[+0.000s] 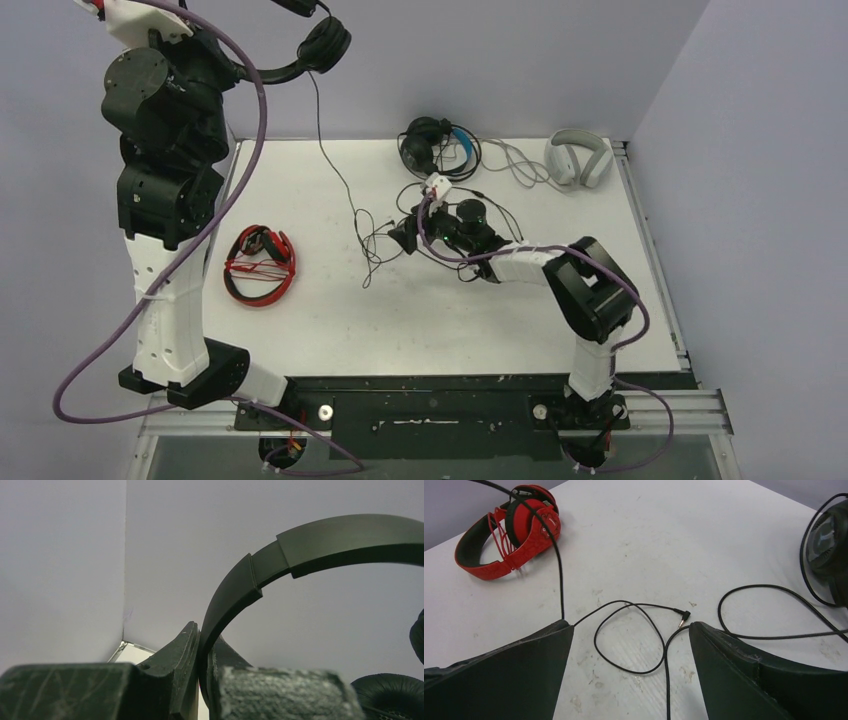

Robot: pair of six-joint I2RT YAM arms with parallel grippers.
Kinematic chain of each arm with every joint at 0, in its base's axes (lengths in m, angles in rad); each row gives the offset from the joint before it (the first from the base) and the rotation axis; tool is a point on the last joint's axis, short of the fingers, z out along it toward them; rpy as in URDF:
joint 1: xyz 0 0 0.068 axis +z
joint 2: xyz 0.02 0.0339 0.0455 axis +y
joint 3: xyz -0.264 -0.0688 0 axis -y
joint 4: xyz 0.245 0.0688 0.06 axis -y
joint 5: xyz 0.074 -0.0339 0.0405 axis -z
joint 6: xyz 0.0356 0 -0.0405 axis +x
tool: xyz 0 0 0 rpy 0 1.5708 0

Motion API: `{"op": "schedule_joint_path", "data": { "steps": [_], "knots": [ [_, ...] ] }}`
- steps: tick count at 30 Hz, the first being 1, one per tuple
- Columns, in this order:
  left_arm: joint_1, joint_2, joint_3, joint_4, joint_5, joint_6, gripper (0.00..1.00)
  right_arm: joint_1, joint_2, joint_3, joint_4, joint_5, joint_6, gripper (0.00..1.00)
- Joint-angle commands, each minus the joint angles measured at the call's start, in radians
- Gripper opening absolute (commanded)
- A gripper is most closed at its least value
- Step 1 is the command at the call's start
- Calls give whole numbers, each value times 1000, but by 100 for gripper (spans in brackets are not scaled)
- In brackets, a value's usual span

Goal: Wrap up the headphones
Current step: Untie the headphones cable from the headphones.

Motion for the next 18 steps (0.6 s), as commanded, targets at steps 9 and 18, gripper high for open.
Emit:
{"op": "schedule_joint_path", "data": {
  "steps": [9, 18],
  "knots": [
    [2, -44, 6, 119, 59, -50, 0, -1, 285, 372, 26, -306, -29, 89],
    [2, -42, 15, 125, 73, -60, 0, 1, 418, 593, 6, -207, 41, 82]
  ]
}}
